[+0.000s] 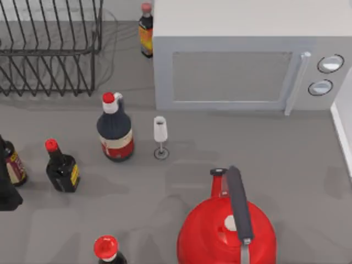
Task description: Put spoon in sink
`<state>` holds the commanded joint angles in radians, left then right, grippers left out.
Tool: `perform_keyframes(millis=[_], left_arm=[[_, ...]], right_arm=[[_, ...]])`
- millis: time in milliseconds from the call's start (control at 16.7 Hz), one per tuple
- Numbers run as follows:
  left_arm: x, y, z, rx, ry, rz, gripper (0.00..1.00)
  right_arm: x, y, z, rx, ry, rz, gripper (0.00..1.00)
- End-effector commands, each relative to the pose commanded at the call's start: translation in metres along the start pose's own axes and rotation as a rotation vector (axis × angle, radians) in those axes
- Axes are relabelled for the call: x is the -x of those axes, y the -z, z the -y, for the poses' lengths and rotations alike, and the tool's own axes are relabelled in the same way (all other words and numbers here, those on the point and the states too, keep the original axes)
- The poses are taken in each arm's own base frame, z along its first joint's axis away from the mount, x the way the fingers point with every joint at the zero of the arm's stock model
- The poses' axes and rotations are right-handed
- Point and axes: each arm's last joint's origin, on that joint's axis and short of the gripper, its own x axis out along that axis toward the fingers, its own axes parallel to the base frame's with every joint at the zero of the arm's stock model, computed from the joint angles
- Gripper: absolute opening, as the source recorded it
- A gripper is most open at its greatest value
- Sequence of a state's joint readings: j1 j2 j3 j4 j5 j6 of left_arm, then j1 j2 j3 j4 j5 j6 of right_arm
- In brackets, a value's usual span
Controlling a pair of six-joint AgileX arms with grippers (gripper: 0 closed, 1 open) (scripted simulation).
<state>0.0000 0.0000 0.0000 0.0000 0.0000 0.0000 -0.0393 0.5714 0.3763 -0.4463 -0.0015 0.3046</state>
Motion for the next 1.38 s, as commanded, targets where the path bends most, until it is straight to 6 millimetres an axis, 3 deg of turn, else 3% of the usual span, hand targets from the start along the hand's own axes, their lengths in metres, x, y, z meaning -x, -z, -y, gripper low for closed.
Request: perform_keyframes(millis=[300, 600, 780, 1140, 1380], left_arm=[[0.0, 0.0, 0.0, 0.0, 0.0, 0.0, 1.0], [0.0, 0.0, 0.0, 0.0, 0.0, 0.0, 1.0], [0.0, 0.0, 0.0, 0.0, 0.0, 0.0, 1.0], [0.0, 0.0, 0.0, 0.0, 0.0, 0.0, 1.0], [0.0, 0.0, 0.0, 0.0, 0.0, 0.0, 1.0]], right_arm=[[-0.033, -0.027, -0.004, -0.237, 0.224, -0.464, 1.0], [-0.062, -0.047, -0.004, -0.401, 0.426, -0.728, 1.0], [-0.072, -0.053, -0.004, -0.443, 0.485, -0.791, 1.0], [-0.073, -0.052, -0.004, -0.441, 0.487, -0.795, 1.0], [-0.092, -0.035, 0.002, -0.446, 0.491, -0.797, 1.0]])
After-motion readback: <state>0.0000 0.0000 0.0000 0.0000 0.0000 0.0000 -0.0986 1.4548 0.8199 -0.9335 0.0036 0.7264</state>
